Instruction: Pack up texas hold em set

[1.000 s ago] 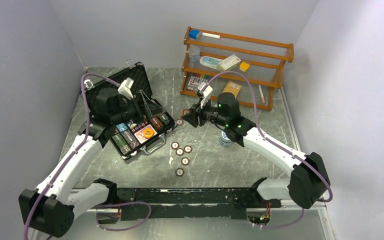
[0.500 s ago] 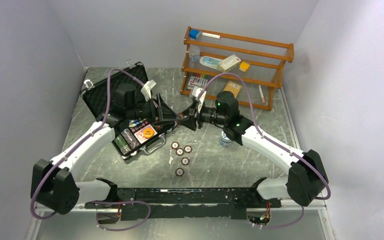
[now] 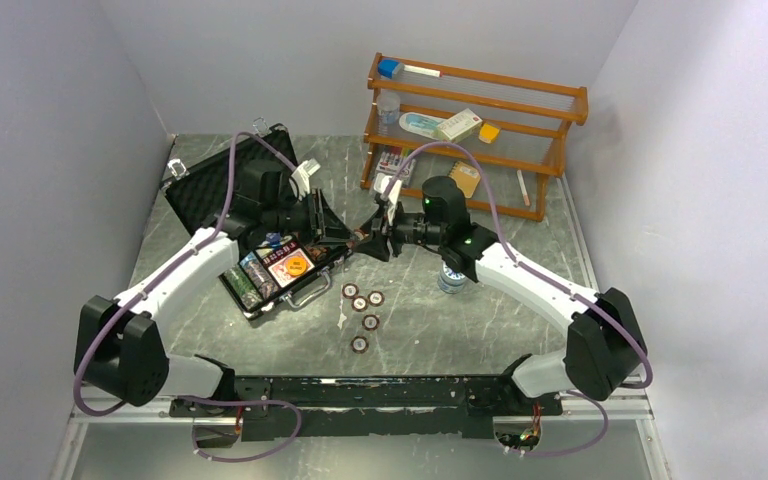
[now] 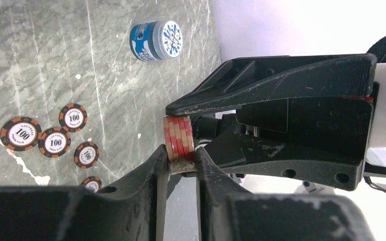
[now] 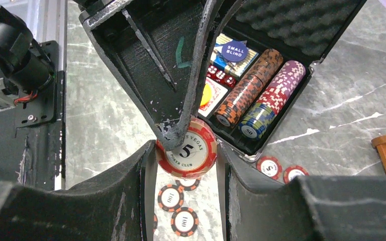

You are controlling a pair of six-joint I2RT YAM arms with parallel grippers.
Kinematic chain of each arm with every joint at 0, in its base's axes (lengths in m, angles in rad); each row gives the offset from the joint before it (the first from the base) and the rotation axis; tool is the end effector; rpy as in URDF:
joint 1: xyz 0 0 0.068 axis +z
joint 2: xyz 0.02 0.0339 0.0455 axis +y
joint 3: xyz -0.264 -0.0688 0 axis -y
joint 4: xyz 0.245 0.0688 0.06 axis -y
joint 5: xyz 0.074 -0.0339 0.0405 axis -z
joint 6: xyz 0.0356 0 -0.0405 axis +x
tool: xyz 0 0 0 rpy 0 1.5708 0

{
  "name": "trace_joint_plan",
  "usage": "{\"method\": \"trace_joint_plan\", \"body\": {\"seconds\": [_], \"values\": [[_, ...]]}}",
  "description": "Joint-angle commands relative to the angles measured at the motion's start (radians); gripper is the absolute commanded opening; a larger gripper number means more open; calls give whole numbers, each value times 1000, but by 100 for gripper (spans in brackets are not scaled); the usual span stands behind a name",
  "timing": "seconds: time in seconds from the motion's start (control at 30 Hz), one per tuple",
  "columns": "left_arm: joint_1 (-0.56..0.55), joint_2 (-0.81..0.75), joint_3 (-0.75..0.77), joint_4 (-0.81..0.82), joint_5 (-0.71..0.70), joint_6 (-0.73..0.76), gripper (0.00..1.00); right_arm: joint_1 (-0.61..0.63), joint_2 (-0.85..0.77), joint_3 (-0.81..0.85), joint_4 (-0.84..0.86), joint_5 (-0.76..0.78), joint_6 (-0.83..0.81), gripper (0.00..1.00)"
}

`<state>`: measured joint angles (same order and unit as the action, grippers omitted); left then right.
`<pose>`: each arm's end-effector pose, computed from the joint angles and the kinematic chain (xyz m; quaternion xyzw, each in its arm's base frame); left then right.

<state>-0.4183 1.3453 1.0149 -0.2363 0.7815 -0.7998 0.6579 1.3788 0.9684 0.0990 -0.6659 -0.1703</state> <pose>0.2602 -0.1431 0.2948 0.0263 0.8306 -0.5284 0.1739 0.2360 0.2102 0.2987 -0.4835 0.6218 0.3907 0.4763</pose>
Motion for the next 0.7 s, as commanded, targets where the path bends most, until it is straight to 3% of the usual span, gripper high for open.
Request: {"method": "trace_joint_plan", "body": {"seconds": [0.0, 0.13, 0.23, 0.3, 0.53, 0.67], "values": [[-6, 12, 32, -13, 30, 7, 20, 5, 28, 58, -22, -14, -16, 46], [-7, 24, 44, -34, 23, 40, 8, 6, 35, 58, -9, -45, 9, 54], [-5, 18, 69, -65, -15, 102, 7, 5, 23, 53, 2, -20, 47, 84], [-6, 11, 95, -94, -59, 171, 7, 5, 3, 42, 21, 9, 81, 94], [-5, -22, 155, -170, -380, 576, 7, -4, -100, -72, 99, 278, 296, 97], [-6, -28, 123, -153, -409, 809, 7, -11, -144, -187, 177, 360, 476, 95]]}}
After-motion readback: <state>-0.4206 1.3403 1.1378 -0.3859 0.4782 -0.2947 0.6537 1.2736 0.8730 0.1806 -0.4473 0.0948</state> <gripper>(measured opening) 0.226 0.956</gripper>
